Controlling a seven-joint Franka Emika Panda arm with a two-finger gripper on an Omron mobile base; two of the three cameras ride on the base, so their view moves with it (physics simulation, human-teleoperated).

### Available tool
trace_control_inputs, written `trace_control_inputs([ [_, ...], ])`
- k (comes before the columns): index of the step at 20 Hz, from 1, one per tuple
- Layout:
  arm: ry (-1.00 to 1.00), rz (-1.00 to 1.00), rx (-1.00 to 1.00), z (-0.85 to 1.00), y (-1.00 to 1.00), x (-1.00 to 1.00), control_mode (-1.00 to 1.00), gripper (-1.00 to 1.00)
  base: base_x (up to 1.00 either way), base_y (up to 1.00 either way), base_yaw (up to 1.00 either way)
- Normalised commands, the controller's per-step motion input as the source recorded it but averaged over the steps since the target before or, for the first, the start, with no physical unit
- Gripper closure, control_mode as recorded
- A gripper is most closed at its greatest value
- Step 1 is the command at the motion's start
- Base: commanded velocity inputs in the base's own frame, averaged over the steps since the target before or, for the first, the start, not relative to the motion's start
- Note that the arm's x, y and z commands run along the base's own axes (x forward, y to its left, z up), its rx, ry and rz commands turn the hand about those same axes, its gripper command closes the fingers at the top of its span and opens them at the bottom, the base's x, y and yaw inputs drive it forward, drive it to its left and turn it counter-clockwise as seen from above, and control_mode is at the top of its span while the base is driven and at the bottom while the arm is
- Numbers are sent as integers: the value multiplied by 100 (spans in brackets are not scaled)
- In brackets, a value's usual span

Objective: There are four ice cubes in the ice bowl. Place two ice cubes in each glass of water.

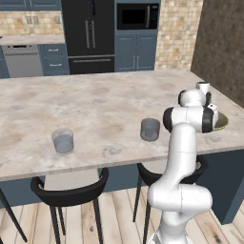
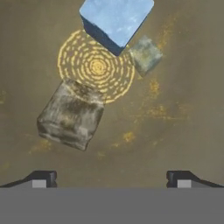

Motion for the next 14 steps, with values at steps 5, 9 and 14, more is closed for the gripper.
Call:
trace_control_inputs([
  [5, -11, 0, 11, 0, -2, 14, -100, -100, 0, 0, 0],
  [9, -15, 0, 1, -12, -8, 13, -100, -100, 0, 0, 0],
  [14, -15, 0, 0, -33, -7, 13, -100, -100, 0, 0, 0],
])
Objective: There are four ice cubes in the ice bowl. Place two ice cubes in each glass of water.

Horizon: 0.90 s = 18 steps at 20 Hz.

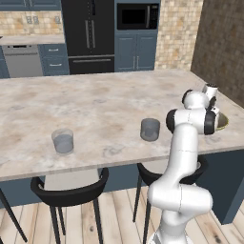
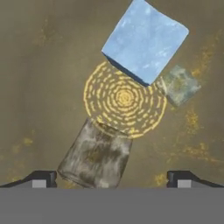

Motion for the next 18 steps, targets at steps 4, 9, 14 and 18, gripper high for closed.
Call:
trace_control_inputs([
  [4, -6, 0, 0, -21, 0, 29, -100, -100, 0, 0, 0],
  [9, 0, 0, -1, -18, 0, 43, -100, -100, 0, 0, 0],
  [14, 1, 0, -3, -13, 0, 29, -100, 100, 0, 0, 0],
  [18, 0, 0, 0, 0, 2, -24, -100, 100, 0, 0, 0],
])
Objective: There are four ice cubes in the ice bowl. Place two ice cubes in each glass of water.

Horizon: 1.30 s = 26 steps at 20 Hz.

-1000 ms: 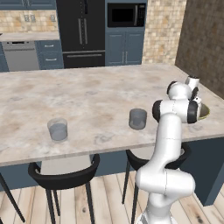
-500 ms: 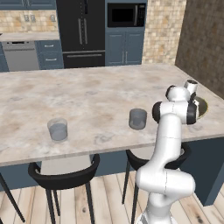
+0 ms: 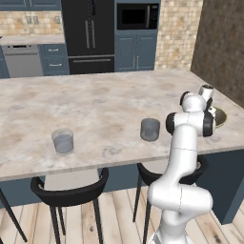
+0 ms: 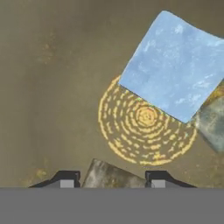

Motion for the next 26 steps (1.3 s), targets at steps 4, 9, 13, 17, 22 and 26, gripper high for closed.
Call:
trace_control_inputs([
  [4, 0, 0, 2, 18, 23, -66, -100, 100, 0, 0, 0],
  [9, 0, 0, 1, 99, 40, -77, -100, 100, 0, 0, 0],
  [13, 0, 0, 0, 100, 81, -93, -100, 100, 0, 0, 0],
  [17, -1, 0, -9, 69, 100, -61, -100, 100, 0, 0, 0],
  [22, -1, 0, -15, 4, 100, -11, -100, 100, 0, 0, 0],
  [26, 0, 0, -11, 0, 100, 1, -100, 100, 0, 0, 0],
])
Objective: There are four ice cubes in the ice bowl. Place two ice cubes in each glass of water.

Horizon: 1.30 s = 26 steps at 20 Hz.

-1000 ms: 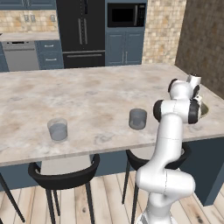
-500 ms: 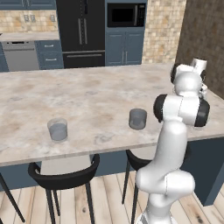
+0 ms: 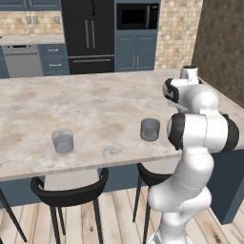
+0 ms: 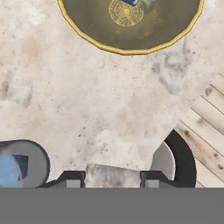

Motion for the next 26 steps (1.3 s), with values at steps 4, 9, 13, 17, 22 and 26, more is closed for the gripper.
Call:
trace_control_inputs([
  [4, 5, 0, 0, 11, 100, 20, -100, 100, 0, 0, 0],
  [9, 17, 0, 7, 2, 100, 36, -100, 100, 0, 0, 0],
  [13, 8, 0, 9, -1, 90, 28, -100, 100, 0, 0, 0],
  [17, 1, 0, 6, -9, 2, 13, -100, 100, 0, 0, 0],
  [22, 0, -1, 31, -25, -33, 23, -100, 100, 0, 0, 0],
  [26, 0, 0, 1, -3, 0, 19, -100, 100, 0, 0, 0],
])
